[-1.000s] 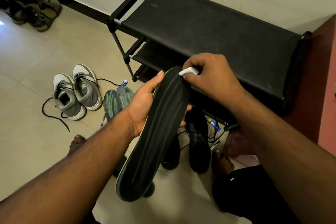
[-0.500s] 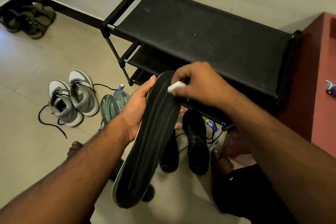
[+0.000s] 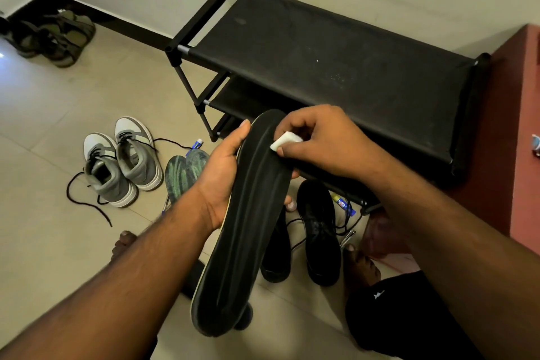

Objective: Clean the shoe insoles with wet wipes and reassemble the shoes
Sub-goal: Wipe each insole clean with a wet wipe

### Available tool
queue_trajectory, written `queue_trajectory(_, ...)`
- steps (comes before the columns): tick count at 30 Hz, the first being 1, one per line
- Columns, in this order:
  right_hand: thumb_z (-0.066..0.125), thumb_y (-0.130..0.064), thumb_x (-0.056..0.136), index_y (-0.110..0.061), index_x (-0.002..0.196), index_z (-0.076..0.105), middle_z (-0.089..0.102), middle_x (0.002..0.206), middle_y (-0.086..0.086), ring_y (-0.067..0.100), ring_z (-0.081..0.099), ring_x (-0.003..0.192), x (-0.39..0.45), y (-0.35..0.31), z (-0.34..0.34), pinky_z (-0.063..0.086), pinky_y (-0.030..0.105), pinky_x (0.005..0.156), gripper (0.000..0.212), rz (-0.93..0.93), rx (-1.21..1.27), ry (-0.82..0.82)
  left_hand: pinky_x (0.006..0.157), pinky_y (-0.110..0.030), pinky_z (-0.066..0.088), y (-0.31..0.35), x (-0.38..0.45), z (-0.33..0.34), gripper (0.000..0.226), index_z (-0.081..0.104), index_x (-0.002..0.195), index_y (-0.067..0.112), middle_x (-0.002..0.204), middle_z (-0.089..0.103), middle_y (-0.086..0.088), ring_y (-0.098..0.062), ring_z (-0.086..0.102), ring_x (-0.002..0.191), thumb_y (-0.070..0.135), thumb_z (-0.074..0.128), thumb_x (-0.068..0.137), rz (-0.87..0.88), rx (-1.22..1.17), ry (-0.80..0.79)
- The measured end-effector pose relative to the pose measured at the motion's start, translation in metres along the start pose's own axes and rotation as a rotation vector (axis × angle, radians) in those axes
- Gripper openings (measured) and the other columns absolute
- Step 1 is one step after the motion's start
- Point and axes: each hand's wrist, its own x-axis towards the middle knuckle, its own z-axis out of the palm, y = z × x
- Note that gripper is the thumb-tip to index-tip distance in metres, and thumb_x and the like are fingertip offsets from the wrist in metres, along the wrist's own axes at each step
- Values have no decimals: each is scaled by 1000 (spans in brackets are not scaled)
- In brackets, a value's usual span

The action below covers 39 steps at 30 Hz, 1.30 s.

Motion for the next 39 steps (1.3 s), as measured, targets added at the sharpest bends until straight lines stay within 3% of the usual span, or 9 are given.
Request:
queue_trajectory(7,71,2,76,-18,83,67,65,91,0,16,66,69,9,8,-2,55,30,61,22,24,206,217,75,-49,56,-1,-6,6,68,66,124,8,114,64,-23,-37,62,101,61,39,93,-5,-25,-16)
queue_trajectory(12,77,2,75,-9,92,74,74,82,10,12,69,66,8,6,-2,56,22,68,20,190,467,210,75,-49,55,1,-6,6,70,64,126,6,110,66,-23,-36,64,96,62,41,92,-3,-32,2)
queue_trajectory(15,77,4,72,-16,98,74,72,93,2,7,67,78,10,11,-2,52,18,73,33,157,268,188,78,-50,53,1,-5,4,68,72,113,5,106,68,-23,-36,65,96,62,43,90,6,-41,5)
queue_trajectory(19,77,-13,77,-22,89,76,60,91,-11,2,58,82,10,14,1,42,7,69,15,21,-100,249,83,-51,49,1,-2,2,70,76,106,5,104,68,-24,-37,63,99,64,42,91,-7,-59,3)
queue_trajectory(24,63,-31,86,-28,86,75,62,83,-12,6,58,83,4,8,4,46,24,72,12,-64,-481,96,79,-50,53,2,-1,2,73,74,109,4,103,67,-26,-37,64,94,66,42,91,3,-57,7)
queue_trajectory(27,60,-33,88,-28,89,72,66,80,-13,3,62,79,0,1,6,53,27,71,13,-13,-469,-18,77,-49,54,3,-1,0,73,78,99,6,97,67,-24,-37,62,85,68,40,91,7,-55,13)
queue_trajectory(31,59,-25,89,-23,105,70,67,98,-9,7,60,91,4,3,5,46,23,78,19,10,-439,191,87,-49,49,1,0,0,76,73,110,3,112,62,-28,-41,52,109,69,40,90,3,-51,6)
queue_trajectory(35,60,-20,87,-20,103,70,62,99,-8,7,57,93,4,4,13,46,21,80,19,26,-369,198,84,-47,50,-1,0,3,73,73,111,5,109,62,-26,-38,53,108,67,44,87,6,-14,-6)
queue_trajectory(39,63,-16,84,-20,91,71,67,87,-10,4,62,83,7,7,12,49,17,71,11,83,-128,428,88,-51,50,-7,0,6,72,70,117,5,109,66,-23,-34,63,105,66,49,84,-29,64,-16)
